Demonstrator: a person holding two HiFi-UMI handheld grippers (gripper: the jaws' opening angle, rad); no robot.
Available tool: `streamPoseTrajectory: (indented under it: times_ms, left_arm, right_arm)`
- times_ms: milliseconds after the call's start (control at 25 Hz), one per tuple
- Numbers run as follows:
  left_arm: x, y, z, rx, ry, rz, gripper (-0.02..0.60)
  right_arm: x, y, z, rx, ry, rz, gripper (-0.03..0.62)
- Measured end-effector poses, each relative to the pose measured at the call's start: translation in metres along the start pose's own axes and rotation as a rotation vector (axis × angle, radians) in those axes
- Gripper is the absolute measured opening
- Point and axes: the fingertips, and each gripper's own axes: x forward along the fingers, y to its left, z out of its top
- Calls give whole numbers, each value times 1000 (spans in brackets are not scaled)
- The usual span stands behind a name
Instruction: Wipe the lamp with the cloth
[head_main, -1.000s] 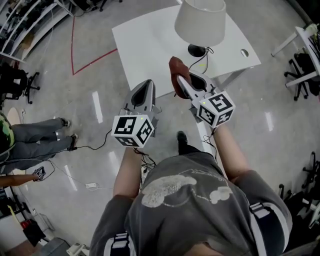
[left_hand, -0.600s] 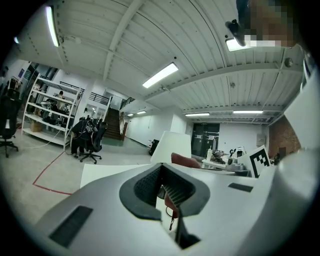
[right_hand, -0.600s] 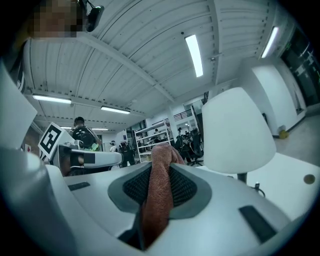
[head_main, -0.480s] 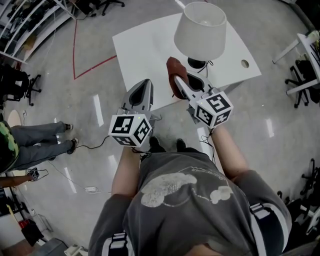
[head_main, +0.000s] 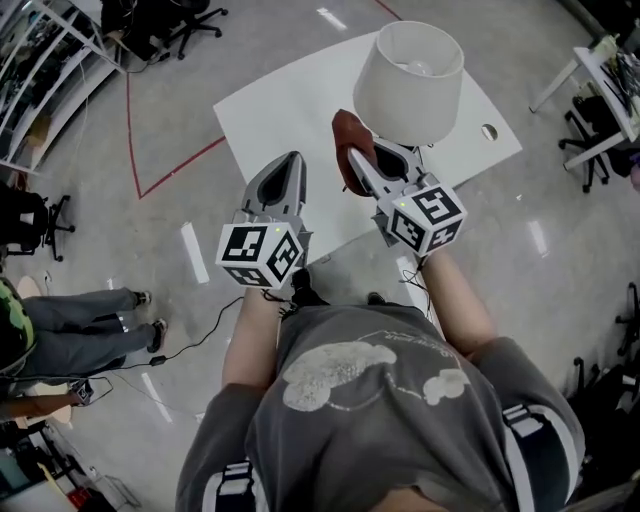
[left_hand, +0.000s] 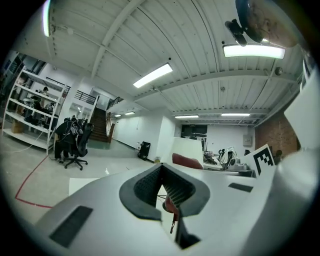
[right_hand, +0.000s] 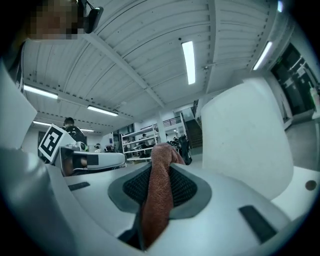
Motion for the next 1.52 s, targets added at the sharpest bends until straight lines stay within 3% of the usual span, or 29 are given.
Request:
streamPoseTrajectory:
  times_ms: [360, 600, 800, 1160, 1360, 1520]
  left_arm:
    - [40, 64, 13, -20, 34, -191, 8]
    - [52, 71, 12, -31, 70, -317, 8]
    - [61, 53, 7, -38, 68, -333, 8]
    - [75, 53, 30, -6, 33, -304, 8]
    - [92, 72, 45, -2, 18, -353, 8]
    - [114, 78, 50, 7, 37, -442, 8]
  right_arm:
    - [59, -7, 11, 24, -47, -230, 86]
    - [56, -11, 3, 23, -48, -390, 86]
    - [42, -15, -3, 26, -35, -392, 86]
    - [59, -19, 35, 9, -103, -354, 86]
    - [80, -28, 62, 3, -161, -441, 86]
    - [91, -44, 85, 11, -208, -560, 86]
